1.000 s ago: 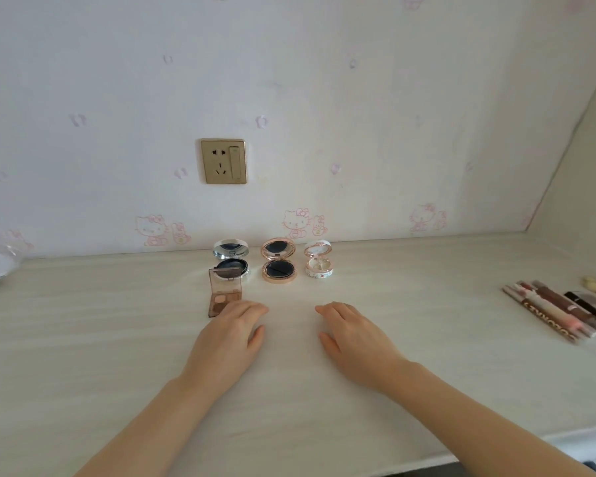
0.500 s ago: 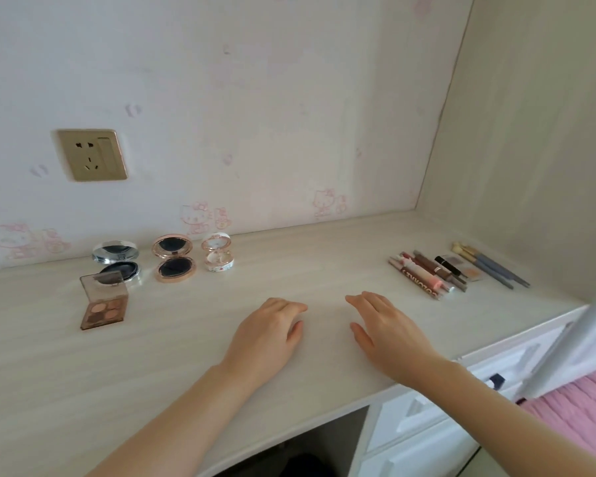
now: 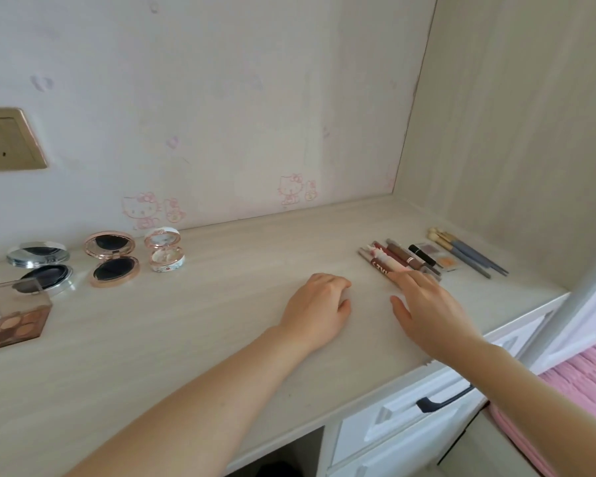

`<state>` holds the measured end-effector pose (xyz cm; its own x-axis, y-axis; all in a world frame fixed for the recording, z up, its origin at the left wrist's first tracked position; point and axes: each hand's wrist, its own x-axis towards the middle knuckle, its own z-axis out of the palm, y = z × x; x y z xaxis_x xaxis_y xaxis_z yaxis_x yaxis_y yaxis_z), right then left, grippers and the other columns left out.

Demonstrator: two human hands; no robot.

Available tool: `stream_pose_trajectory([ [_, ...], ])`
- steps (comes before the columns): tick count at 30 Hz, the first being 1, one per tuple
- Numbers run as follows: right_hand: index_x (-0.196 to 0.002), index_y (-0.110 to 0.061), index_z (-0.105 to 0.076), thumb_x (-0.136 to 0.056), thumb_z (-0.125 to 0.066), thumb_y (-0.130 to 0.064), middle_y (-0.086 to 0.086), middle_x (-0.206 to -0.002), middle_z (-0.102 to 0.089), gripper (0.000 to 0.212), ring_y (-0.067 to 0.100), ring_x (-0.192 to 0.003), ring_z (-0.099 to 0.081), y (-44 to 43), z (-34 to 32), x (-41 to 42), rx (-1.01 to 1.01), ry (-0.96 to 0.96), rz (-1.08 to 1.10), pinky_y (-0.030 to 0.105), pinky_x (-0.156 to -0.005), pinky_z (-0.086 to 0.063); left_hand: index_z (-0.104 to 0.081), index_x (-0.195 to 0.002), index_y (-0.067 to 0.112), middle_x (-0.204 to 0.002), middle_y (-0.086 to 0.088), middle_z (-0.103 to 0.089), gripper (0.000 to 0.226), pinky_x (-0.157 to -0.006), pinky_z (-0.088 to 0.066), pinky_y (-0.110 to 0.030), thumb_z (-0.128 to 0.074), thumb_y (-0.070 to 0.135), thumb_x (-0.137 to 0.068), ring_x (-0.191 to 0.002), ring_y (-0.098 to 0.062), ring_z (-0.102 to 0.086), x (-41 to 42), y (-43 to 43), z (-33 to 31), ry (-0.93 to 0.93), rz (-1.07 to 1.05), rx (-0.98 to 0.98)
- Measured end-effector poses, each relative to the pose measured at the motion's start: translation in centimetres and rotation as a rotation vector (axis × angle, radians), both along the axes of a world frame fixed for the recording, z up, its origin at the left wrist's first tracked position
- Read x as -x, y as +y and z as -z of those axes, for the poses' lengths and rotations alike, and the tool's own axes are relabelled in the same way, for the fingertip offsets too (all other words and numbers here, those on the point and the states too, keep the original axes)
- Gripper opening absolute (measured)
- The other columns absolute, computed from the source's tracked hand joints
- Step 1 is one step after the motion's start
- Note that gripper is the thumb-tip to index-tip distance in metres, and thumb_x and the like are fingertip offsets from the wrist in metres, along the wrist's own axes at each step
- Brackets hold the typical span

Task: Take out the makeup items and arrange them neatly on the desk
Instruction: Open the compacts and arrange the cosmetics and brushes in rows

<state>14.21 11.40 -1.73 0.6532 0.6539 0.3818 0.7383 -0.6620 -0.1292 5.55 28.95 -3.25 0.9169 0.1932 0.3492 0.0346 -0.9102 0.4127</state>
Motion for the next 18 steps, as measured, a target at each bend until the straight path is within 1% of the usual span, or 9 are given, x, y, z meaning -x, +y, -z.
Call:
stream_pose_trajectory([
  [3, -0.125, -0.01, -0.056, -0.088, -0.056, -0.014, 0.008, -0.112, -0.062, 0.037, 0.031, -0.11, -0.055, -0.1, 0.3, -1.6, -0.042, -0.037, -0.001, 0.042, -0.086, -0.049, -0.051, -0.133, 0.012, -0.136, -0.005, -0.053, 0.041, -0.107, -0.034, -0.031, -0.048, 0.022, -0.093, -0.131, -0.02, -0.038, -2.6, 0.1, -0.3, 0.059, 0.005, -0.015],
  [6, -0.116, -0.007, -0.061, -0.086, -0.059, -0.012, 0.009, -0.107, -0.064, 0.031, 0.033, -0.107, -0.056, 0.0, 0.5, -2.6, -0.042, -0.069, 0.016, 0.043, -0.087, -0.049, -0.049, -0.134, 0.011, -0.137, -0.006, -0.051, 0.042, -0.107, -0.034, -0.033, -0.047, 0.022, -0.094, -0.132, -0.022, -0.037, -4.9, 0.5, -0.4, 0.101, -0.019, -0.017],
  [9, -0.108, -0.006, -0.065, -0.084, -0.063, -0.01, 0.01, -0.102, -0.066, 0.025, 0.034, -0.102, -0.058, 0.2, 0.5, -3.2, -0.069, -0.107, 0.005, 0.044, -0.084, -0.051, -0.049, -0.134, 0.012, -0.136, -0.006, -0.051, 0.042, -0.106, -0.036, -0.034, -0.045, 0.022, -0.093, -0.131, -0.022, -0.038, -6.6, 1.0, -0.5, 0.123, -0.041, -0.017],
  [11, -0.109, -0.008, -0.064, -0.089, -0.058, -0.014, 0.009, -0.104, -0.065, 0.022, 0.032, -0.103, -0.056, 0.2, 0.2, -3.9, -0.04, -0.117, 0.028, 0.042, -0.086, -0.049, -0.05, -0.133, 0.011, -0.135, -0.006, -0.052, 0.041, -0.105, -0.037, -0.035, -0.044, 0.021, -0.093, -0.129, -0.023, -0.039, -7.6, 1.2, -0.7, 0.126, -0.044, -0.019],
  [14, -0.119, -0.01, -0.059, -0.096, -0.046, -0.024, 0.008, -0.114, -0.061, 0.03, 0.028, -0.113, -0.05, 0.3, -0.5, -5.3, 0.011, -0.078, 0.081, 0.038, -0.093, -0.045, -0.054, -0.126, 0.011, -0.13, -0.007, -0.054, 0.036, -0.1, -0.041, -0.039, -0.044, 0.02, -0.093, -0.125, -0.025, -0.043, -9.2, 1.3, -1.0, 0.103, -0.049, -0.012],
  [18, -0.12, -0.012, -0.058, -0.097, -0.04, -0.029, 0.006, -0.117, -0.06, 0.034, 0.026, -0.115, -0.048, 0.3, -1.3, -7.1, 0.022, -0.046, 0.129, 0.037, -0.092, -0.044, -0.055, -0.125, 0.012, -0.127, -0.006, -0.056, 0.033, -0.097, -0.042, -0.039, -0.045, 0.021, -0.095, -0.122, -0.024, -0.045, -11.4, 1.1, -1.5, 0.062, -0.034, 0.027],
])
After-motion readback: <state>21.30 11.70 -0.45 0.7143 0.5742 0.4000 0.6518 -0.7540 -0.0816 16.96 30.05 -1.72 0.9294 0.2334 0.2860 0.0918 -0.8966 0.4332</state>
